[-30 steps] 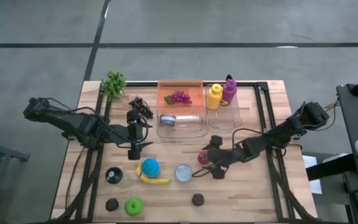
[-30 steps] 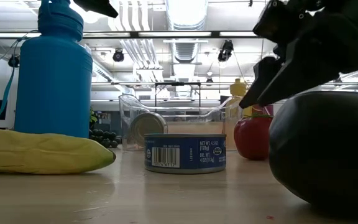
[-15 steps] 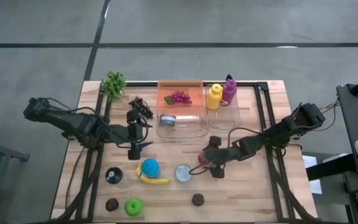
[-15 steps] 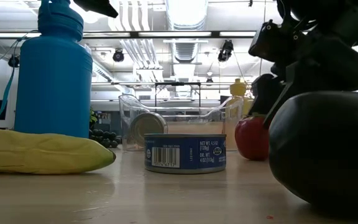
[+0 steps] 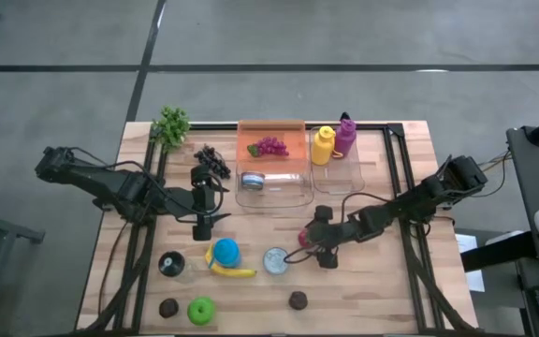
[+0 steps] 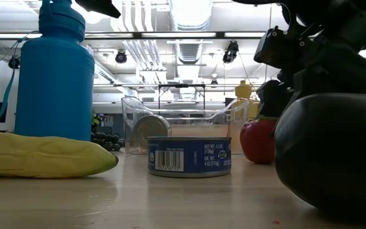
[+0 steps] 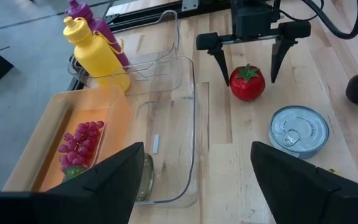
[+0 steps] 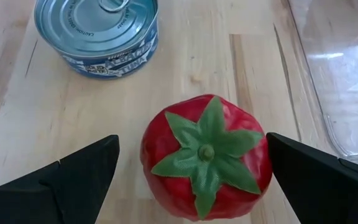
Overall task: Pick & Place Food Item
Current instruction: Put the tomato into the orange bin
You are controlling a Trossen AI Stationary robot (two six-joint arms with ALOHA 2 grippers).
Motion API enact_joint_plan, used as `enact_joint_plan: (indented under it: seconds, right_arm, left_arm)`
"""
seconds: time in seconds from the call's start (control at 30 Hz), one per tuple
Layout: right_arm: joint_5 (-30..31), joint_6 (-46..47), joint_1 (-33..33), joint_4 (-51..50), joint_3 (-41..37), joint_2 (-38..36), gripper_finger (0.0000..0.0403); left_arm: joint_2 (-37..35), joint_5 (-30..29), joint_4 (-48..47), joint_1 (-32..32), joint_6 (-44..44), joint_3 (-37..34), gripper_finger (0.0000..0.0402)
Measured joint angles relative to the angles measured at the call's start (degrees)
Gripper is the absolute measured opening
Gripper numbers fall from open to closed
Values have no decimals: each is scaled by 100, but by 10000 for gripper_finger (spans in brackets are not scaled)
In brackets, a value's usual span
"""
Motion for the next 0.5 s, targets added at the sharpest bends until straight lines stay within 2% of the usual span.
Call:
enact_joint_plan:
  seconds: [0.5]
  right_arm:
    - [-59, 22, 2, 2, -48, 85, 400]
  left_arm:
    - [0, 0, -1, 1, 0, 0, 304]
